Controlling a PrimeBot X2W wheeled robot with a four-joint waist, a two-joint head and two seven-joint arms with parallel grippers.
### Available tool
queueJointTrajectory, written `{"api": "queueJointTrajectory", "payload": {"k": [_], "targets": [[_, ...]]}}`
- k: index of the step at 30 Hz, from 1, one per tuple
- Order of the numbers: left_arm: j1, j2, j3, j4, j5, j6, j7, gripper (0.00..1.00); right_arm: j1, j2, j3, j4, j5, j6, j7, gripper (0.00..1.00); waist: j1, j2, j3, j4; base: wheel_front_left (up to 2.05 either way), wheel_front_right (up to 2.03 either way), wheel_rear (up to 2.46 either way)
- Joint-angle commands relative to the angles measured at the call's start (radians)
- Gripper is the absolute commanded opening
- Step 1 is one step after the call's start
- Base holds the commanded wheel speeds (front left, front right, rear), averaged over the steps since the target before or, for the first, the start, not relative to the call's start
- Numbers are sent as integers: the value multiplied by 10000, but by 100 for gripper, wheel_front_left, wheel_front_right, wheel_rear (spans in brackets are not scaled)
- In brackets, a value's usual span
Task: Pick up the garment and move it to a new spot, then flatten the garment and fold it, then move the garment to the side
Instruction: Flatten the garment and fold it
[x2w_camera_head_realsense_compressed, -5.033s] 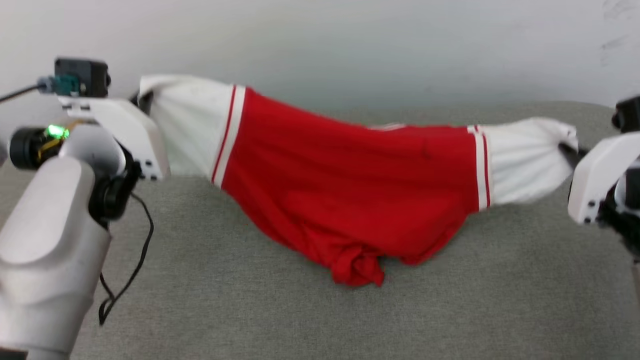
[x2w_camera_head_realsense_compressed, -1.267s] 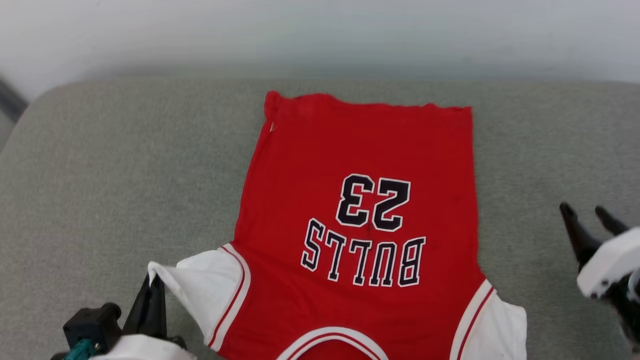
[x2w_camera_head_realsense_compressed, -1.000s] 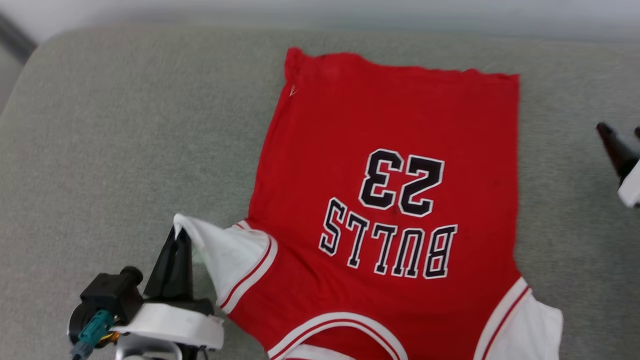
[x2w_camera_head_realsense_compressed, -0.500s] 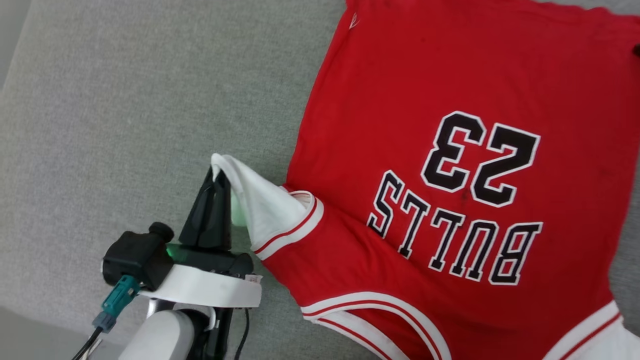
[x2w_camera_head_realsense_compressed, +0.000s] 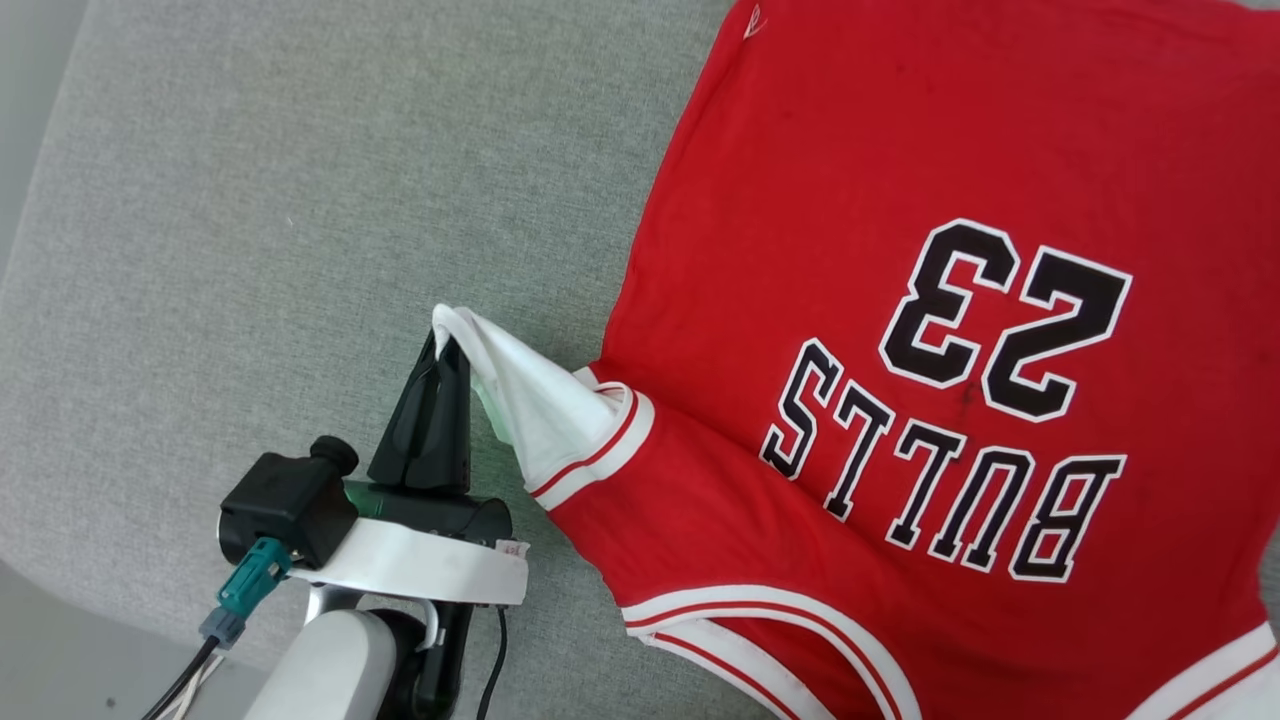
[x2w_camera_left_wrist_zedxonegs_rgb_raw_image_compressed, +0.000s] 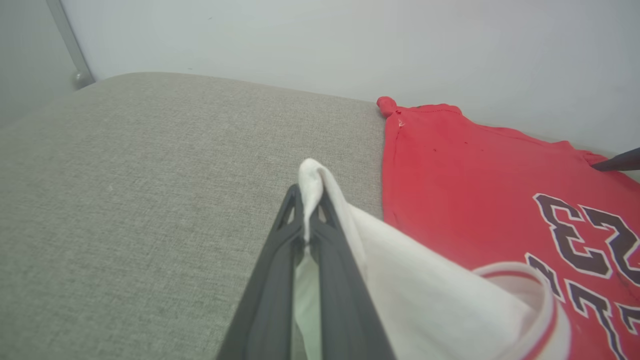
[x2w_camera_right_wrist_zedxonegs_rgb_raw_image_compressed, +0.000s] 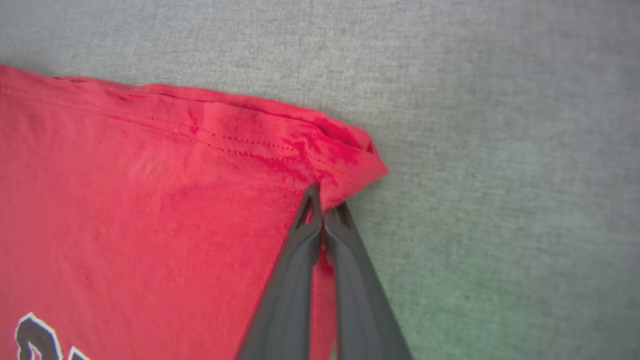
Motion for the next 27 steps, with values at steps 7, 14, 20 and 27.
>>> {"api": "queueJointTrajectory", "payload": {"k": [7, 14, 20, 27], "targets": [[529, 16, 541, 690, -34, -138, -71, 0, 520, -529, 787, -551, -90, -5, -791, 0, -2, 0, -1190, -520, 0, 0, 0], [1672, 616, 1314, 1173, -364, 189, 98, 0, 2394, -1251, 1517, -1891, 809, -5, -668, 0, -2, 0, -3060, -2065, 0, 0, 0], [2719, 1007, 1879, 923, -631, 638, 347, 0, 5758, -1208, 1124, -3790, 1399, -5, -529, 0, -2, 0, -3967, -3268, 0, 0, 0], [3384, 1227, 2167, 714, -816, 909, 625, 0, 9401, -328, 901, -4763, 1709, -5, -170, 0, -2, 0, -4258, -3926, 0, 0, 0]]}}
